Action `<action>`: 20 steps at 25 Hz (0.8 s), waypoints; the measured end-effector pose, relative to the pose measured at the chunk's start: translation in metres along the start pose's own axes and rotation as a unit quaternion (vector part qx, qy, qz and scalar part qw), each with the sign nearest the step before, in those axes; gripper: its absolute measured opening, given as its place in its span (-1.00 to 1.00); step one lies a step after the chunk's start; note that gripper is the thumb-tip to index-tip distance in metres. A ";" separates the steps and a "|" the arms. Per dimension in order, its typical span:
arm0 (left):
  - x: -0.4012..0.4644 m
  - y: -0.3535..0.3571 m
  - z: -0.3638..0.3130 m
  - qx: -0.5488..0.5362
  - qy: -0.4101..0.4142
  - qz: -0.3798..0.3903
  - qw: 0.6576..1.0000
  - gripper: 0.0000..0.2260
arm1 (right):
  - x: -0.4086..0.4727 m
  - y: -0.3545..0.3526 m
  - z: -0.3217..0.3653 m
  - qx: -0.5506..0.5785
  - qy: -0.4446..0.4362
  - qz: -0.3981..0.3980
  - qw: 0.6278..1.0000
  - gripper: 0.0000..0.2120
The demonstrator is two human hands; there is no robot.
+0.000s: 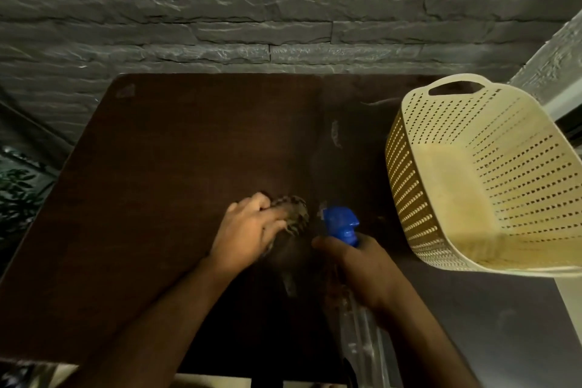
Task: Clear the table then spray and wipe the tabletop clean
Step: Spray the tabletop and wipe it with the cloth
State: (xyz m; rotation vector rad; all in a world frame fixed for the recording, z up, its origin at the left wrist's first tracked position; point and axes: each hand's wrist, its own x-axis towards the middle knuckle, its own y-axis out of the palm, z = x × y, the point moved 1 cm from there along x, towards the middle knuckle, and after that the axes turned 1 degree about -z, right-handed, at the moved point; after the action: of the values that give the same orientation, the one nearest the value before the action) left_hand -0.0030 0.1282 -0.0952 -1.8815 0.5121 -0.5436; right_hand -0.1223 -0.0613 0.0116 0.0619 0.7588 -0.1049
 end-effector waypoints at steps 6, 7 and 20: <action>0.090 0.009 -0.025 0.016 -0.102 0.010 0.995 -0.76 | -0.009 0.010 -0.014 0.014 0.003 -0.019 1.000 -0.80; 0.065 0.014 -0.031 0.009 -0.051 0.017 0.999 -0.74 | -0.011 0.012 -0.015 0.012 -0.002 -0.029 1.000 -0.80; -0.003 -0.004 0.007 -0.018 0.052 -0.007 0.998 -0.70 | -0.026 0.055 -0.025 0.078 0.025 -0.067 0.994 -0.85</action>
State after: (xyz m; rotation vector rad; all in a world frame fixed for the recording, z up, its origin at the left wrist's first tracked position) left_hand -0.0011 0.1365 -0.0947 -1.9003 0.5802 -0.6473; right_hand -0.1515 -0.0021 0.0126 0.1639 0.8033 -0.2909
